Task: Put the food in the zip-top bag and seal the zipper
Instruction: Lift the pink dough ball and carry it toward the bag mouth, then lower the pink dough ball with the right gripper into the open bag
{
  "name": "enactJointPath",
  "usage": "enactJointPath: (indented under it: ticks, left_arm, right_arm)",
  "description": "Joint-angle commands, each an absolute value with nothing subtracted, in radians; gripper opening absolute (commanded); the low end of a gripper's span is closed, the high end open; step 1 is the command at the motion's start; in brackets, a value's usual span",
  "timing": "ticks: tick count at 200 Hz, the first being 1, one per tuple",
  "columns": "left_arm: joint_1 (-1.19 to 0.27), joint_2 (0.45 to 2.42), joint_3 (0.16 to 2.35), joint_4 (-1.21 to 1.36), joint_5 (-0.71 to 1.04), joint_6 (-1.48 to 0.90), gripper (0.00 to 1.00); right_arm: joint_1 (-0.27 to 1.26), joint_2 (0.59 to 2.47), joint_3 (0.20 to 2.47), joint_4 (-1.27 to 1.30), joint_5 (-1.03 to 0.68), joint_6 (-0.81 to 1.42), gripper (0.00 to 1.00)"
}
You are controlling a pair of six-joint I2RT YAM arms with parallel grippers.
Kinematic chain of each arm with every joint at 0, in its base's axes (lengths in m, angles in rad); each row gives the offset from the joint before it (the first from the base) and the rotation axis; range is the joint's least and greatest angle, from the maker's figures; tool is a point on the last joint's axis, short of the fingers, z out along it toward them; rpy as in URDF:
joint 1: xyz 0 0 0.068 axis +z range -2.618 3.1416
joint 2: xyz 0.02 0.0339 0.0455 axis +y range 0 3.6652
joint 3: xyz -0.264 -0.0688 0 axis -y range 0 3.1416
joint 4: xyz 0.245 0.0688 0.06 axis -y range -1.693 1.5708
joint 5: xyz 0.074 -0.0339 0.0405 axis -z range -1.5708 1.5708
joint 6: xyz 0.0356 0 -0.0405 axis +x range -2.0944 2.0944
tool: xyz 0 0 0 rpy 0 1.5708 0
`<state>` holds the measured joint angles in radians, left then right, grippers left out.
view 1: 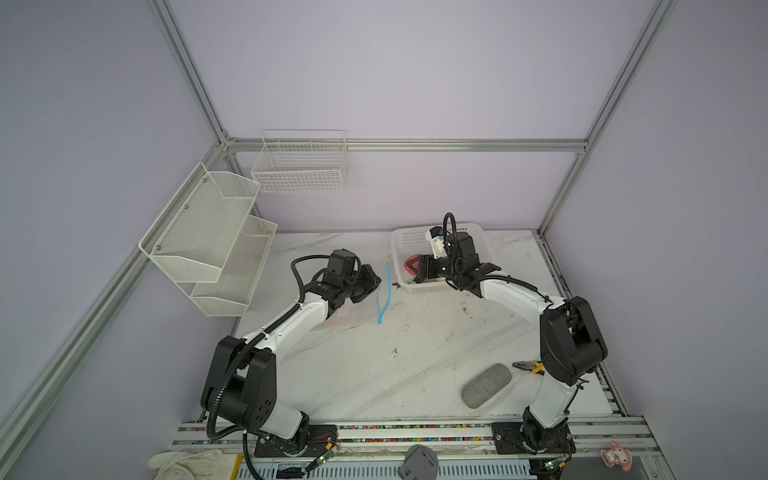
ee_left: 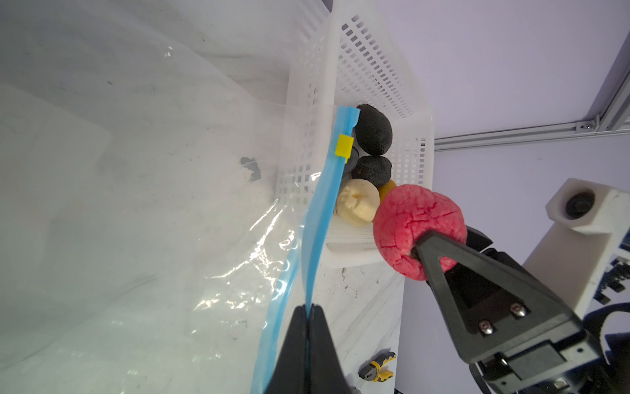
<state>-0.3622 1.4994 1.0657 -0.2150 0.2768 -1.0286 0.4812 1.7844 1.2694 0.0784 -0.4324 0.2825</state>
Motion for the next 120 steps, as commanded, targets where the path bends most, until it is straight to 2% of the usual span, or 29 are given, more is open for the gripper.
enactJointPath:
  ticks: [1, 62, 120]
  left_arm:
    - [-0.361, 1.457, 1.082, -0.188, 0.282, -1.014, 0.00]
    - [-0.362, 1.442, 1.079, -0.187, 0.276, -1.018, 0.00]
    - [-0.362, 1.434, 1.085, -0.191, 0.276, -1.020, 0.00]
  right_arm:
    - [0.495, 1.729, 1.185, 0.276, -0.505, 0.346, 0.53]
    - [0.526, 1.663, 0.997, 0.571, -0.549, 0.526, 0.47]
    - [0.567, 1.705, 0.969, 0.723, -0.600, 0.661, 0.41]
